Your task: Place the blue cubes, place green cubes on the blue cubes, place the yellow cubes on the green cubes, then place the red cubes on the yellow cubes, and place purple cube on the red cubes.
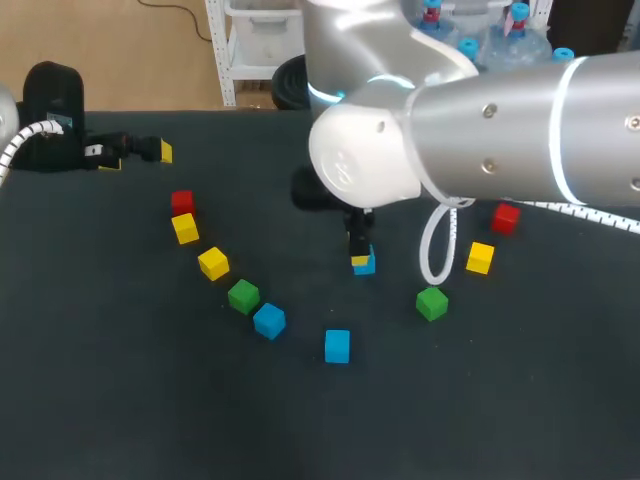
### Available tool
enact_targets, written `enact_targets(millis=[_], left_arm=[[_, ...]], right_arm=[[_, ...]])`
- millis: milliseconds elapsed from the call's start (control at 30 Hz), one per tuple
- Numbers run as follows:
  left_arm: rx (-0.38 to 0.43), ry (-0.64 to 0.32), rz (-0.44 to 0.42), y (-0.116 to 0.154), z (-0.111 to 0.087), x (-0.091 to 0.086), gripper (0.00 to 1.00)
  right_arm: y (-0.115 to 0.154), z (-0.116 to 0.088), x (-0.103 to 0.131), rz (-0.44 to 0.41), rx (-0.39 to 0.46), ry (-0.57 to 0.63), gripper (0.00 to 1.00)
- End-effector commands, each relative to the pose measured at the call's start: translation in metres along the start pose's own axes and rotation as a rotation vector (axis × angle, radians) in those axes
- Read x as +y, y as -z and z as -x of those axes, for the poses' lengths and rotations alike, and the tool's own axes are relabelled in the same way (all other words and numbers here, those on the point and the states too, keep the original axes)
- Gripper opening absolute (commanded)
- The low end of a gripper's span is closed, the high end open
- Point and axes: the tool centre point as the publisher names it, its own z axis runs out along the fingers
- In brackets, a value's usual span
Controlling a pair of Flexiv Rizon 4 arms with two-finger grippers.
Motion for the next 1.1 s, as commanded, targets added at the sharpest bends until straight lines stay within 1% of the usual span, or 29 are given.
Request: enact_targets(millis=[33, 267, 300, 333, 367, 533, 667, 733, 900, 933, 1033, 1100], left_arm=[[-0.006, -0.002, -0.012, 0.0, -0.001, 0.002, 1.0], [-0.006, -0.002, -0.012, 0.0, -0.001, 0.002, 1.0], [-0.006, -0.002, -0.012, 0.0, -0.001, 0.002, 1.0], [-0.006, -0.002, -0.012, 0.0, -0.001, 0.002, 1.0], [-0.006, -0.002, -0.012, 0.0, -0.001, 0.002, 1.0], [-0.006, -0.002, -0.012, 0.0, -0.001, 0.002, 1.0], [-0.006, -0.002, -0.012, 0.0, -0.001, 0.002, 1.0], [-0.006, -0.002, -0.012, 0.0, -0.001, 0.002, 1.0], [-0.006, -0.002, -0.012, 0.0, -0.001, 0.002, 1.0], [-0.006, -0.002, -0.012, 0.0, -0.001, 0.002, 1.0], [-0.006, -0.002, -0.012, 0.0, -0.001, 0.002, 1.0], [-0.006, -0.002, -0.012, 0.0, -0.001, 0.002, 1.0]], right_arm=[[-0.001, 0.0, -0.003, 0.008, 0.002, -0.011, 0.0], [-0.003, -0.002, -0.003, 0.013, -0.005, -0.024, 0.0], [-0.003, -0.002, -0.002, 0.014, -0.004, -0.022, 0.17], [-0.003, -0.001, -0.002, 0.015, 0.0, -0.027, 0.46], [-0.004, -0.002, -0.001, 0.015, -0.001, -0.027, 1.0], [0.0, -0.003, 0.002, 0.013, -0.032, -0.042, 1.0], [0.017, -0.002, 0.015, -0.012, -0.073, -0.024, 1.0], [0.027, 0.001, 0.029, -0.038, -0.081, -0.003, 1.0], [0.036, 0.002, 0.07, -0.043, -0.116, 0.013, 1.0], [0.037, 0.003, 0.078, -0.041, -0.129, 0.024, 1.0], [0.038, 0.01, 0.1, -0.037, -0.116, 0.102, 1.0], [0.035, 0.011, 0.114, -0.023, -0.124, 0.121, 1.0]])
